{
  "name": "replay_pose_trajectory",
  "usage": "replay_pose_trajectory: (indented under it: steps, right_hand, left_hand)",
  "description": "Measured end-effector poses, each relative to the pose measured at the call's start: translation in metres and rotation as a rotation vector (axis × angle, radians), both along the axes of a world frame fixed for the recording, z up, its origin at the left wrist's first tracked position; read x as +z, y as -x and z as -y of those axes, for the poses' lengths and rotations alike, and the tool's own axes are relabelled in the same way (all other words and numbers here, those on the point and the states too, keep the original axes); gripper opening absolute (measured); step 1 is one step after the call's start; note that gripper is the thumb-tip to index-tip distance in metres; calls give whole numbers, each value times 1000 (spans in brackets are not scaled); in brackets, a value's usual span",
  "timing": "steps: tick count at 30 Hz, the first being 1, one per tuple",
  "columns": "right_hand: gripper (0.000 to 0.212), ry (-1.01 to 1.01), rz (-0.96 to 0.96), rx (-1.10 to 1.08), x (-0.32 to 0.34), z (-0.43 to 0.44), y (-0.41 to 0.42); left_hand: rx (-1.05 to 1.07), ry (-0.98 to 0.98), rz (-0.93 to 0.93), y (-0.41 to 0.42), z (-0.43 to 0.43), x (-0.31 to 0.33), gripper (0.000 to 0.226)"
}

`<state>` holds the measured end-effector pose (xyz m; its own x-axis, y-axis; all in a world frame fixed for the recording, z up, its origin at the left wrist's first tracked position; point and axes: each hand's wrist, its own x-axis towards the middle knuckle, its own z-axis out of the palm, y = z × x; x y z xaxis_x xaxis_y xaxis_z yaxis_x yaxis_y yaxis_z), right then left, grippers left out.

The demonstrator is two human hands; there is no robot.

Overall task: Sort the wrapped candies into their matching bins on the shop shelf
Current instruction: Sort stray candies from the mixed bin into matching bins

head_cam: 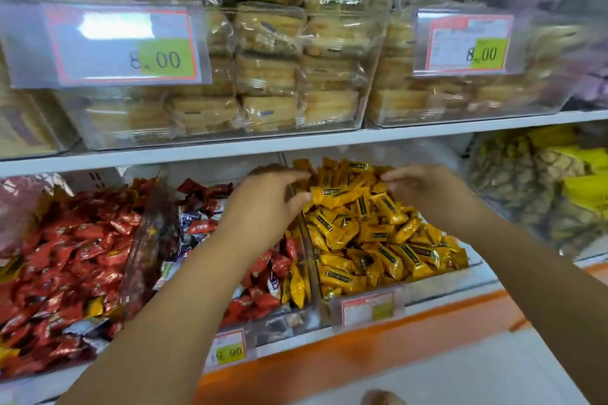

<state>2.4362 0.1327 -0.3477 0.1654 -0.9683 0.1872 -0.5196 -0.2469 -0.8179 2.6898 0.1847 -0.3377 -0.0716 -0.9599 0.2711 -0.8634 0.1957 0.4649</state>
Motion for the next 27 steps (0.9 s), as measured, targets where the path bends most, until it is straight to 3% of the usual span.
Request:
replay_pose_trajectory:
  steps: [5,9,12,15,21,25,27]
  right_hand:
    - [24,69,-211,262,31,-44,-52]
    - [20,132,-658,513,50,-57,-113]
    - [42,21,-1058,695,35,-50,-156]
    - [72,-31,-1299,744,13,-38,-181]
    - [61,103,-1220,635,-13,5,-210]
    - [61,-33,-1018,586,10,21,-214]
    - [46,-97,-974,612,30,17,-204]
  left_hand:
    - [84,-47,71,-58,-70,-19,38]
    - [90,-64,249,-83,-94,-35,48]
    - [51,-61,359,-91,-97,-43,60]
    - [18,-17,372,-98,-97,-45,61]
    - [-21,-7,411,-113,-95,-56,58]
    - [1,-41,479,-112,-94,-55,59]
    - [4,-3,470,-110,-94,-53,61]
